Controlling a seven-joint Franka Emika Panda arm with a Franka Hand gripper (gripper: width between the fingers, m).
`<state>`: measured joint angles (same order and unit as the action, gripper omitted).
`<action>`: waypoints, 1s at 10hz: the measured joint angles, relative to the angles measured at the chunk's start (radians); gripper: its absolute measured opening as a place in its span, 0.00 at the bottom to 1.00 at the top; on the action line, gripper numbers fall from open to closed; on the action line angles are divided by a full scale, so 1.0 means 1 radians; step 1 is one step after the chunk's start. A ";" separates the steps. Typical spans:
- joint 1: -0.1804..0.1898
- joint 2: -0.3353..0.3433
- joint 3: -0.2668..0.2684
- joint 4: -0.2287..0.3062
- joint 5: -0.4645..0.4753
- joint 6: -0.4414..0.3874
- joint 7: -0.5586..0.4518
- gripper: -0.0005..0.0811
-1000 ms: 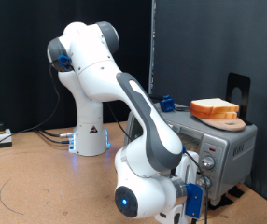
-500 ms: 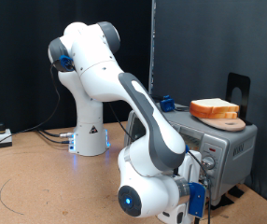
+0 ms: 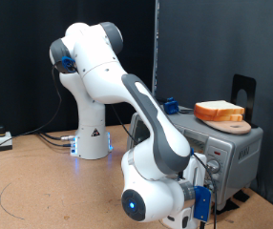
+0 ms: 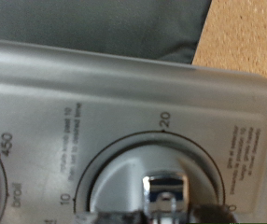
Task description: Make a piece of toast with the oven
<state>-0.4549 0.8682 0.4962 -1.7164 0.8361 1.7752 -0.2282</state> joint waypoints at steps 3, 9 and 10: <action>-0.036 -0.025 0.022 -0.076 0.092 0.071 -0.215 0.12; -0.069 -0.034 0.038 -0.139 0.204 0.111 -0.462 0.12; -0.071 -0.034 0.038 -0.142 0.212 0.112 -0.478 0.12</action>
<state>-0.5254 0.8340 0.5346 -1.8583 1.0486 1.8871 -0.7064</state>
